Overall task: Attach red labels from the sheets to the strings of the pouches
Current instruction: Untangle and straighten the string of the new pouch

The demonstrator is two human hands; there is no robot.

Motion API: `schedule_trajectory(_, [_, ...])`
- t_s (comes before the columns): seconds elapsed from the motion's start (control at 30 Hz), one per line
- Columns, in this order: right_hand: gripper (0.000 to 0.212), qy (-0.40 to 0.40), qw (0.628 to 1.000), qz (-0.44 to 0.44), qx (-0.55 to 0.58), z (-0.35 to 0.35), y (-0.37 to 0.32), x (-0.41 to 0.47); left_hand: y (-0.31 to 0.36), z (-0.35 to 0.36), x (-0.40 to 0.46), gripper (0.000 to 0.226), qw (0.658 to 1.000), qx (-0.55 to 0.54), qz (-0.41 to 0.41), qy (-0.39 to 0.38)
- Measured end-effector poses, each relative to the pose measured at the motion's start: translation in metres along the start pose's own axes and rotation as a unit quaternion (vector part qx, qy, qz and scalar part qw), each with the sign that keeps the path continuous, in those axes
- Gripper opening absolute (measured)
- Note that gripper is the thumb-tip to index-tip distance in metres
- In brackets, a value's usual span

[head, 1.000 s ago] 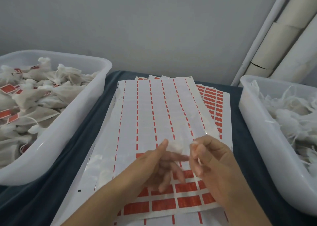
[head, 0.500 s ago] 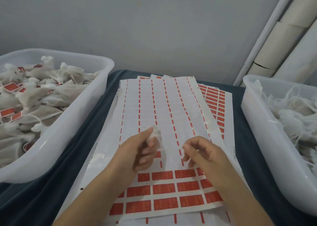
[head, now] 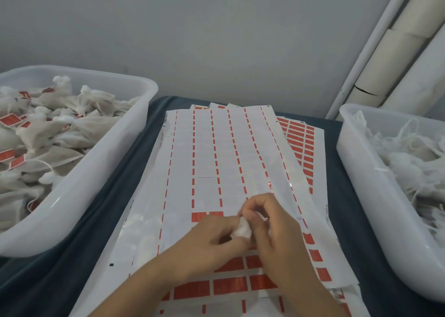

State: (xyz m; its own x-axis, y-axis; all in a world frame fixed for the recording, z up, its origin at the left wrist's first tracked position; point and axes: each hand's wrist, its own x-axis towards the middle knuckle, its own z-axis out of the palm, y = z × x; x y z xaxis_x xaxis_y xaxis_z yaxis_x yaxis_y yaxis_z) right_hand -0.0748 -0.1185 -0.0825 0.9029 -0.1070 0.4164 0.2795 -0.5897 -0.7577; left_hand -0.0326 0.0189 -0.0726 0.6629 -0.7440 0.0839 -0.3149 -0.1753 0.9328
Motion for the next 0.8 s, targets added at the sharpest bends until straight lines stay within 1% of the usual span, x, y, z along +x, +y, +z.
schedule_trajectory(0.07, [0.005, 0.023, 0.999, 0.025, -0.001, -0.003, 0.002, 0.003, -0.002, 0.002, 0.002, 0.026, 0.999, 0.019, 0.002, 0.034])
schedule_trajectory(0.13, [0.005, 0.024, 0.999, 0.046, -0.002, -0.007, 0.002, 0.005, -0.004, 0.001, 0.003, 0.008, 0.998, 0.008, -0.006, 0.067])
schedule_trajectory(0.17, [0.003, 0.019, 0.998, 0.057, 0.004, -0.008, 0.002, 0.006, -0.004, 0.001, 0.003, 0.006, 0.998, 0.0, -0.007, 0.069])
schedule_trajectory(0.23, [0.004, 0.003, 0.996, 0.078, 0.031, -0.01, 0.0, 0.008, -0.004, 0.001, 0.002, 0.012, 0.998, -0.012, -0.001, 0.059])
schedule_trajectory(0.3, [0.019, -0.016, 0.99, 0.108, 0.086, -0.013, -0.002, 0.009, -0.003, -0.001, 0.002, 0.02, 0.999, -0.021, 0.005, 0.05])
schedule_trajectory(0.37, [0.034, -0.035, 0.981, 0.142, 0.131, -0.016, -0.003, 0.011, -0.002, -0.002, 0.001, 0.02, 0.999, -0.028, 0.011, 0.046])
schedule_trajectory(0.43, [0.037, -0.042, 0.977, 0.154, 0.141, -0.019, -0.003, 0.012, -0.002, -0.002, 0.001, 0.019, 0.998, -0.032, 0.012, 0.048])
schedule_trajectory(0.47, [0.034, -0.043, 0.979, 0.149, 0.135, -0.019, -0.003, 0.012, -0.002, -0.002, 0.001, 0.02, 0.998, -0.03, 0.011, 0.049])
schedule_trajectory(0.6, [0.006, -0.057, 0.987, 0.122, 0.09, -0.018, 0.001, 0.011, -0.003, 0.001, 0.001, 0.023, 0.998, -0.032, 0.0, 0.061])
schedule_trajectory(0.7, [0.013, -0.067, 0.992, 0.093, 0.05, -0.017, 0.002, 0.01, -0.003, 0.002, 0.002, 0.022, 0.997, -0.038, -0.013, 0.071])
schedule_trajectory(0.8, [0.01, -0.076, 0.996, 0.04, 0.019, -0.017, 0.001, 0.01, -0.003, -0.001, 0.003, 0.02, 0.994, -0.055, -0.027, 0.095])
